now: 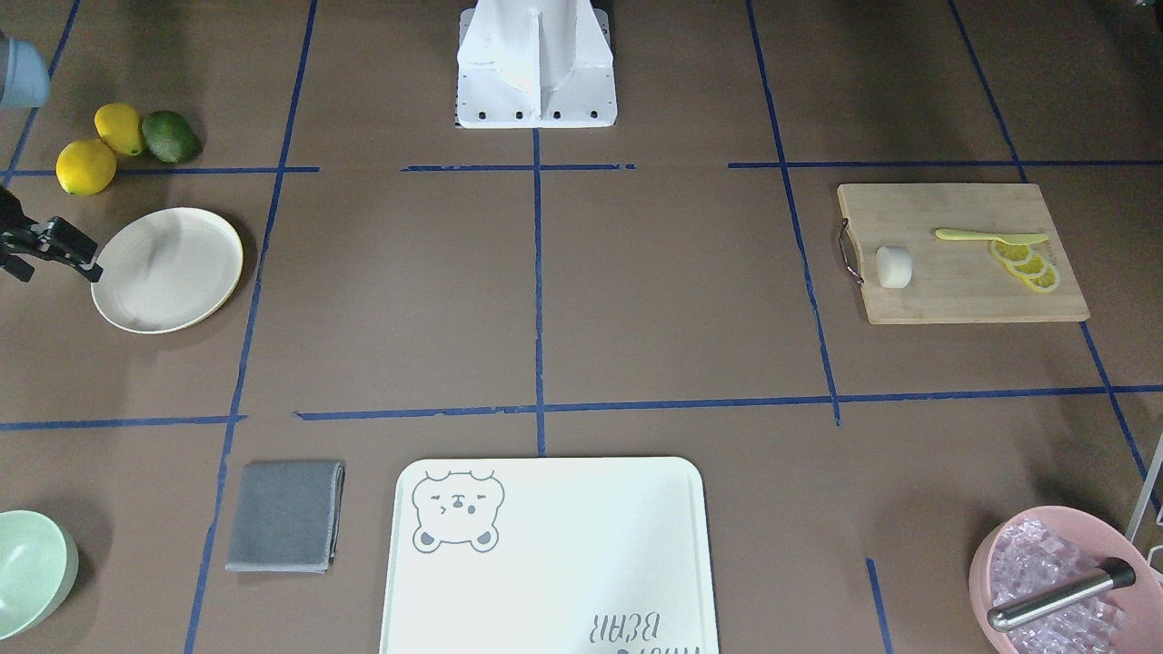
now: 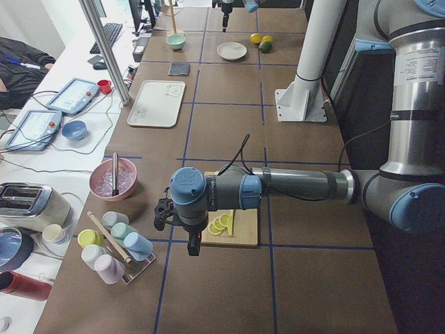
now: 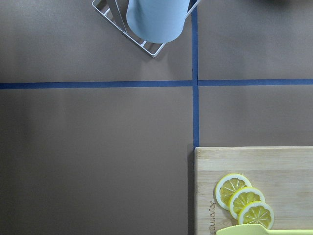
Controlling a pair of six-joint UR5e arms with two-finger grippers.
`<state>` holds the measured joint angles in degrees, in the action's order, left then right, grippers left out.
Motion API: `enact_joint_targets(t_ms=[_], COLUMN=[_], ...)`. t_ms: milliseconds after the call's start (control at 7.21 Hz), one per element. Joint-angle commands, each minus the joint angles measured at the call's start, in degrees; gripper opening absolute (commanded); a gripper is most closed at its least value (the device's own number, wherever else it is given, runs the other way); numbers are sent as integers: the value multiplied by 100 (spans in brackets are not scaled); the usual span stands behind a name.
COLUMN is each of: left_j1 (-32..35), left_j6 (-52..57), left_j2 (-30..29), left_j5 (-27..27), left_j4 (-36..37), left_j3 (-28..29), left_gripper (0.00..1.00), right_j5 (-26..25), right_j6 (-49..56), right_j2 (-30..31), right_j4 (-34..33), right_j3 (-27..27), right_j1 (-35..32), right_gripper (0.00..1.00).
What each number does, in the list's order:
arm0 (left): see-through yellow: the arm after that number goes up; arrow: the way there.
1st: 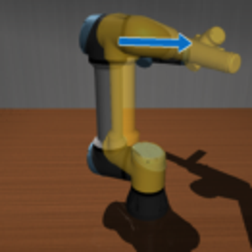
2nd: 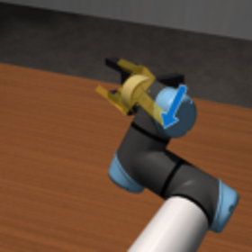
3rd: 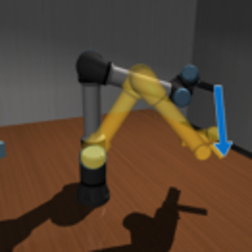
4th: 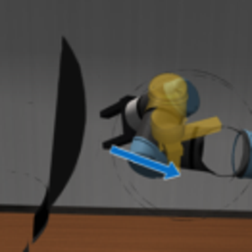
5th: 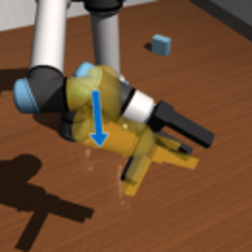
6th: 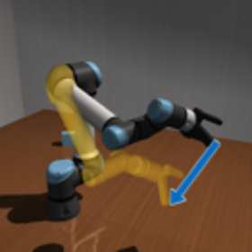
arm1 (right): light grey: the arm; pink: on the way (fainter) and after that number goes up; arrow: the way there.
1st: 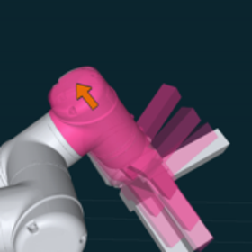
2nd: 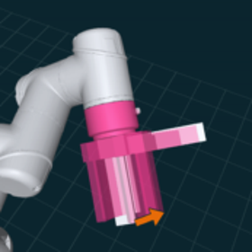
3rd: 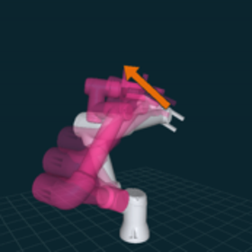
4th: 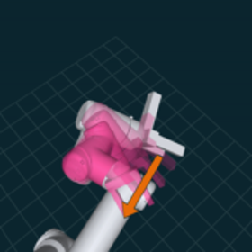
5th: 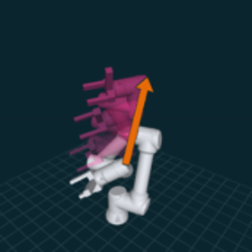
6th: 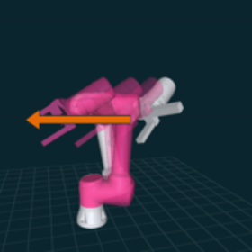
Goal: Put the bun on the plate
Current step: 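Reach the right gripper to the white plate rim and grasp it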
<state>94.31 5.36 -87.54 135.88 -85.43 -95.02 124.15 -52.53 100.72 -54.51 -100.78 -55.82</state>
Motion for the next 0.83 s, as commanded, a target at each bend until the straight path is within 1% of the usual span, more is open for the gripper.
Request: enact_joint_targets(t_ms=[0,416,693], left_j1=[0,0,0], left_j6=[0,0,9], left_j2=[0,0,0], left_j5=[0,0,0], left_j4=[0,0,0], left_j3=[1,10,1], left_gripper=[100,100,100], right_j5=[-84,-75,-49], right_j6=[-109,-135,-135], right_j2=[0,-9,0], right_j4=[37,46,37], right_j3=[93,225,243], right_j1=[203,282,326], right_gripper=[99,98,95])
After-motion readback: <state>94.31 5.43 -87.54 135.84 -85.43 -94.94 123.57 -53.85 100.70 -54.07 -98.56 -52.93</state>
